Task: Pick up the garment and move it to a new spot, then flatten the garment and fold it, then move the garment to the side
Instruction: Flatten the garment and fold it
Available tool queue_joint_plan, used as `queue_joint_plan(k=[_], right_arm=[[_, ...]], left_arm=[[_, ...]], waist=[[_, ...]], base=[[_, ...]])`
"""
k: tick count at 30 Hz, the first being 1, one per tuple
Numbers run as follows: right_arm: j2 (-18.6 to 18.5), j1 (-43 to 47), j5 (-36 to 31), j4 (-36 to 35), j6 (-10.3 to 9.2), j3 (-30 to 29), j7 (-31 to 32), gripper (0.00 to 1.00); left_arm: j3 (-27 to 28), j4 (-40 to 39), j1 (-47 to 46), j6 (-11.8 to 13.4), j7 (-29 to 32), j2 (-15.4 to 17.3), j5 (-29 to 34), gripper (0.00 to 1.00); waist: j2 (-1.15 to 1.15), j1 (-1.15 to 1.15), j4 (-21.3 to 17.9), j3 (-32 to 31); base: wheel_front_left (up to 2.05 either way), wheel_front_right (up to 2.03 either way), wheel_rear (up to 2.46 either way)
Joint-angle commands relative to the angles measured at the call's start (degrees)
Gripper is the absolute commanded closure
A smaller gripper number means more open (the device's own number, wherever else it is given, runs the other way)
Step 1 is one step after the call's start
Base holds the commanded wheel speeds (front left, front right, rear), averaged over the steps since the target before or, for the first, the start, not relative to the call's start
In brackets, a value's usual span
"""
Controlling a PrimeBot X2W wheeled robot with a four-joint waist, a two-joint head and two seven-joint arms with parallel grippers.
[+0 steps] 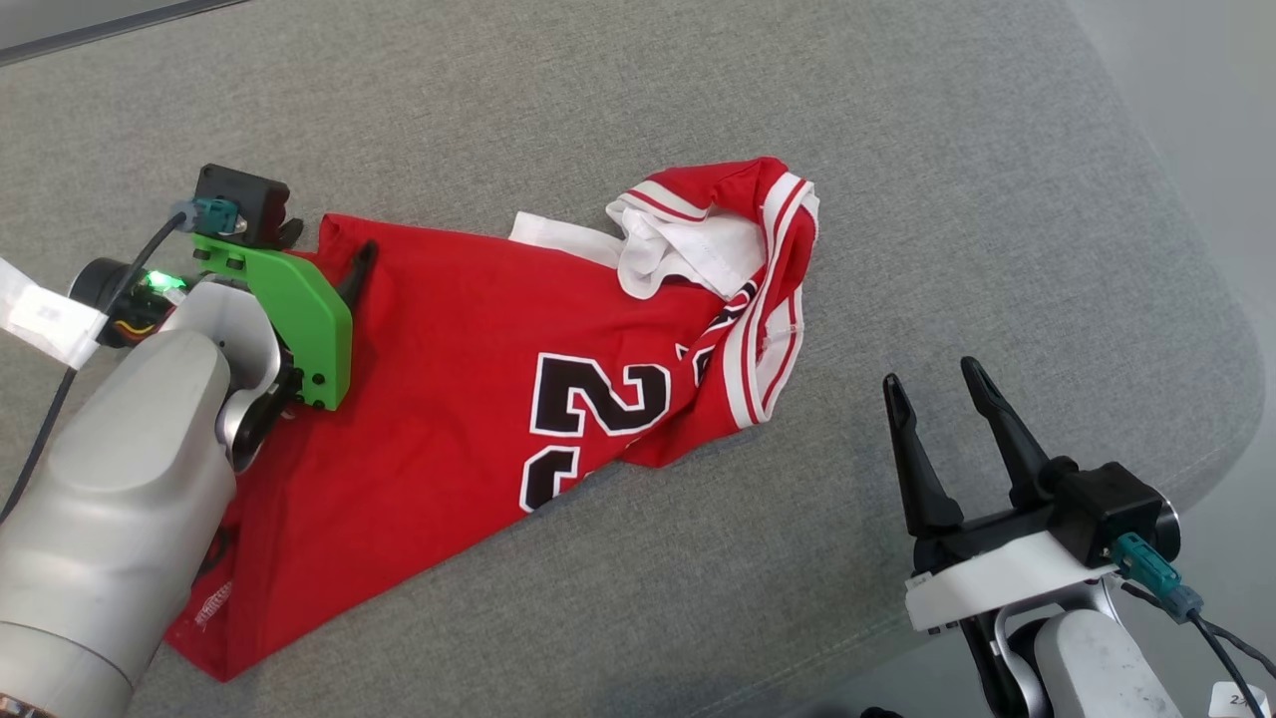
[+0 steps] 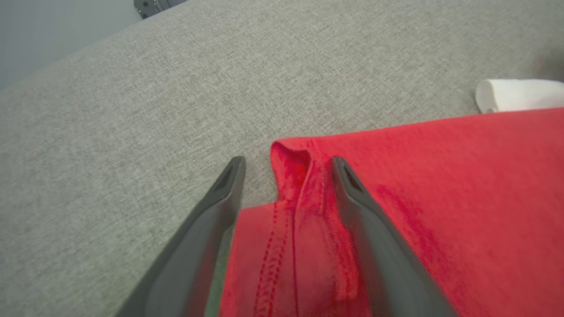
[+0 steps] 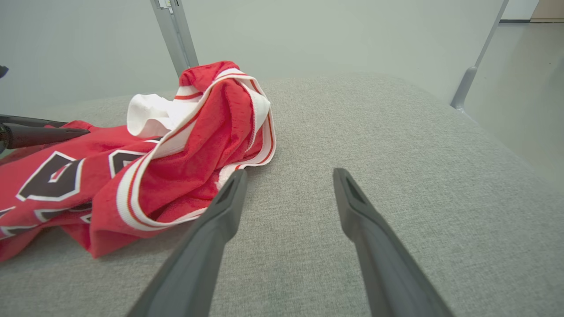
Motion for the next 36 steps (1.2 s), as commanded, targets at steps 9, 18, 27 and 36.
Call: queue_joint_plan(k=[9,18,27,36], right_arm=[[0.0,-0.4,0.6,0.6,-0.02,0.4,-0.2,0.00],[0.0,0.4,2.2,1.2,-0.02,0.4,-0.2,0.00],[0.0,1.1,3.2,1.6,-0.02,-0.7,-0.2,0.00],[0.0,1.7,2.6,1.6,-0.02,-1.2,-0.2,0.00]], left_arm=[[-8.3,-5.5,-0.8,0.0,-1.8,2.1,-4.4,1.00],[-10.3,-2.6,-5.8,0.0,-11.5,3.8,-4.9,0.84],[-6.3,0.5,-13.0,1.6,-20.1,4.4,-2.6,1.00],[-7.1,2.4,-9.9,0.1,-14.9,1.7,-7.8,0.81]], waist=[[0.63,0.00,0.5,-0.8],[0.63,0.00,-0.4,-1.4],[0.63,0.00,-0.7,-2.7],[0.63,0.00,0.6,-3.2]], base=[[0.00,0.00,0.00],[0.00,0.00,0.00],[0.00,0.00,0.00],[0.00,0.00,0.00]])
